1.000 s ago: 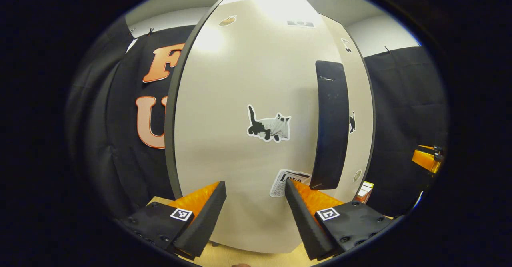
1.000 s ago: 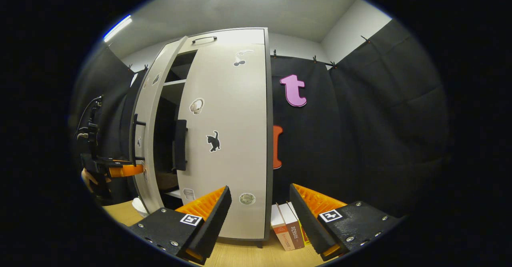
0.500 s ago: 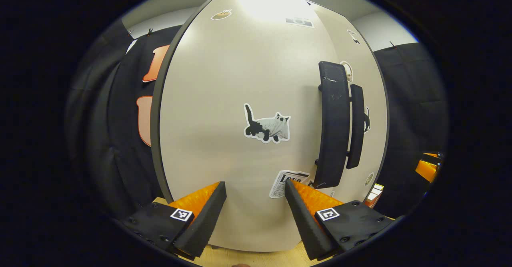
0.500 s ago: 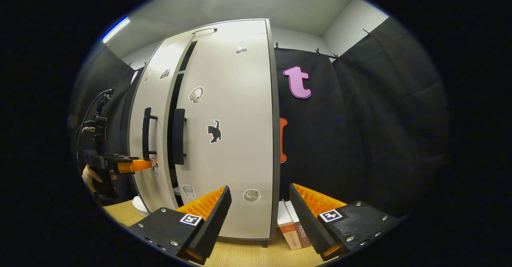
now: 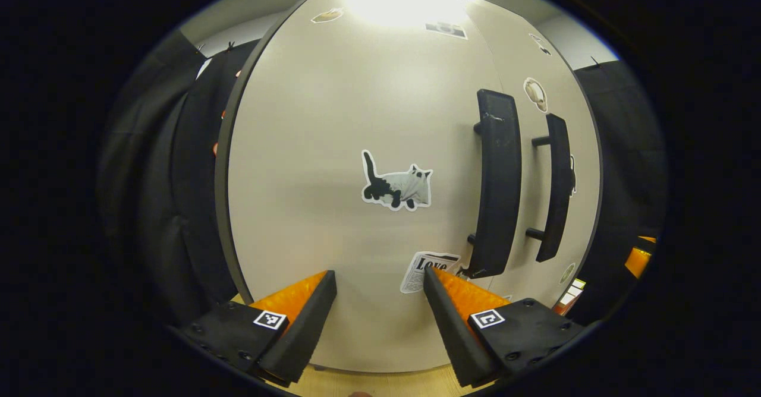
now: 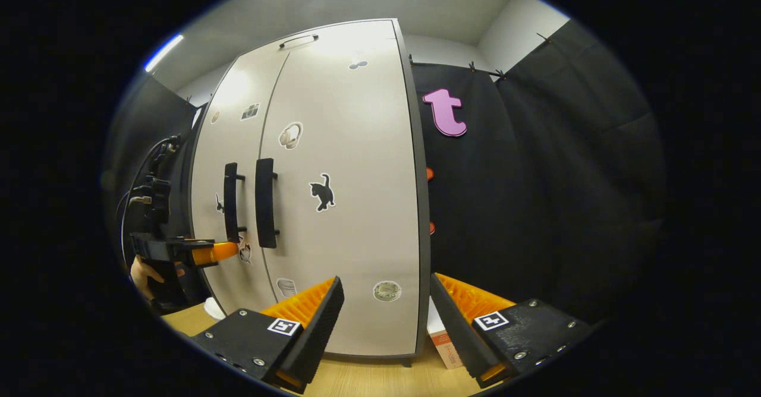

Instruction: Grab one shoe with the right hand and put it into the shoe cabinet, grab the other shoe with the left hand and put it into the shoe cabinet; then close the right door with the right hand and the left door with the left hand.

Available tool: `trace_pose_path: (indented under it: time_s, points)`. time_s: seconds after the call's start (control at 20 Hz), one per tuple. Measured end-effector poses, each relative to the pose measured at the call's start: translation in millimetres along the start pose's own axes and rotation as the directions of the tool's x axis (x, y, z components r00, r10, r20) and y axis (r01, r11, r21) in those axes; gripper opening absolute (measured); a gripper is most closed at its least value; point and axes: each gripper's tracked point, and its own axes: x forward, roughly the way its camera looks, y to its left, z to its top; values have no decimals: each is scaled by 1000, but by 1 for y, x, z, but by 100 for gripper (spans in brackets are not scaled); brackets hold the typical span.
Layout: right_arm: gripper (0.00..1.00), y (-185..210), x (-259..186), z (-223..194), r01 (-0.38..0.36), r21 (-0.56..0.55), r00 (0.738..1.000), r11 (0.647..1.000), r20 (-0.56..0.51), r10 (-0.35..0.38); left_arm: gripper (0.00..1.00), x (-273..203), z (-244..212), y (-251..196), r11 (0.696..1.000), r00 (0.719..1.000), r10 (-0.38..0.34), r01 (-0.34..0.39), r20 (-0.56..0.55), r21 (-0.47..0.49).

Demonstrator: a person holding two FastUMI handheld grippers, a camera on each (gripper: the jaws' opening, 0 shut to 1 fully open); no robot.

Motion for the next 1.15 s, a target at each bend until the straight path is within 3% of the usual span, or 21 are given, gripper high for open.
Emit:
trace_pose_path:
  time_s: [0.1, 0.3, 0.55, 0.9, 1.15]
  points:
    - [91, -4, -5, 6, 9, 2, 1000, 1000, 1, -9, 97, -15, -3, -3, 999, 999, -36, 35, -23, -35]
    - [91, -8, -18, 25, 21, -1, 1000, 1000, 11, -21, 97, -53, 27, 10, 998, 999, -39, 40, 27, -40]
    - [91, -3, -47, 68, 23, -18, 997, 1000, 67, -22, 96, -105, 69, 42, 999, 992, 35, -38, 119, 18]
    - [91, -10, -100, 122, 47, -50, 993, 998, 114, -41, 97, -185, 98, 82, 997, 982, 74, -79, 172, 20]
    - [91, -17, -128, 137, 52, -58, 992, 997, 121, -45, 96, -239, 114, 117, 994, 975, 107, -111, 195, 8]
